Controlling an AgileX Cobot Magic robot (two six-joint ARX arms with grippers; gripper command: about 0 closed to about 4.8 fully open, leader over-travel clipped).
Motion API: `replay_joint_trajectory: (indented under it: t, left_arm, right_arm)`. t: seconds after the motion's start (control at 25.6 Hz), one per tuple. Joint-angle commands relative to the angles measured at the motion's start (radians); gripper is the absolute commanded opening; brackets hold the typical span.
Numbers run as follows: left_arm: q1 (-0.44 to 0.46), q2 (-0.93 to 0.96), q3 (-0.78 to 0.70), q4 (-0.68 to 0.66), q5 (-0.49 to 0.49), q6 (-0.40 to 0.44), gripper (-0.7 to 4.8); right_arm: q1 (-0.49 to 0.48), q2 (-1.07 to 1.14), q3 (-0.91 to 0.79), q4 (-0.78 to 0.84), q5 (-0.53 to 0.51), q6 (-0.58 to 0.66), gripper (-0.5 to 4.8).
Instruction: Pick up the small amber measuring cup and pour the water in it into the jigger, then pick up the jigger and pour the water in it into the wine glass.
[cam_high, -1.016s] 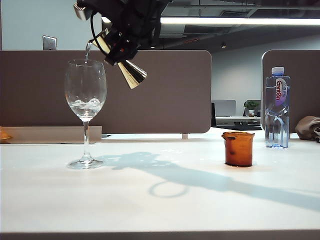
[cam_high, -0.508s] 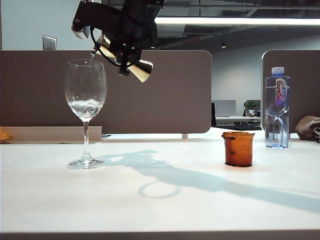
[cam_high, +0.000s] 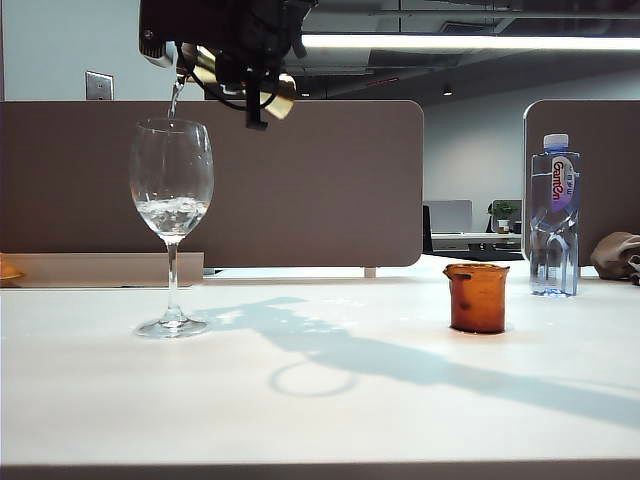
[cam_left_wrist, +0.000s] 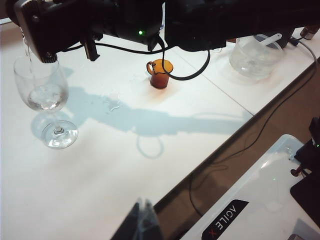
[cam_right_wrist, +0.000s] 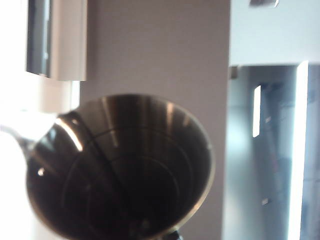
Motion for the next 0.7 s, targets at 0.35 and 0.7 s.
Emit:
replay_joint_trajectory:
  t: [0.35, 0.7]
  left_arm:
    - [0.000, 0.000, 0.003, 0.006, 0.004, 0.001, -0.02]
    - [0.000, 0.000, 0.003, 0.006, 0.004, 0.001, -0.02]
  right_arm:
    - [0.007, -0.035, 0.007, 0.111, -0.009, -0.233, -0.01]
    - [-0.002, -0.046, 0.005, 0.132, 0.131, 0.024, -0.01]
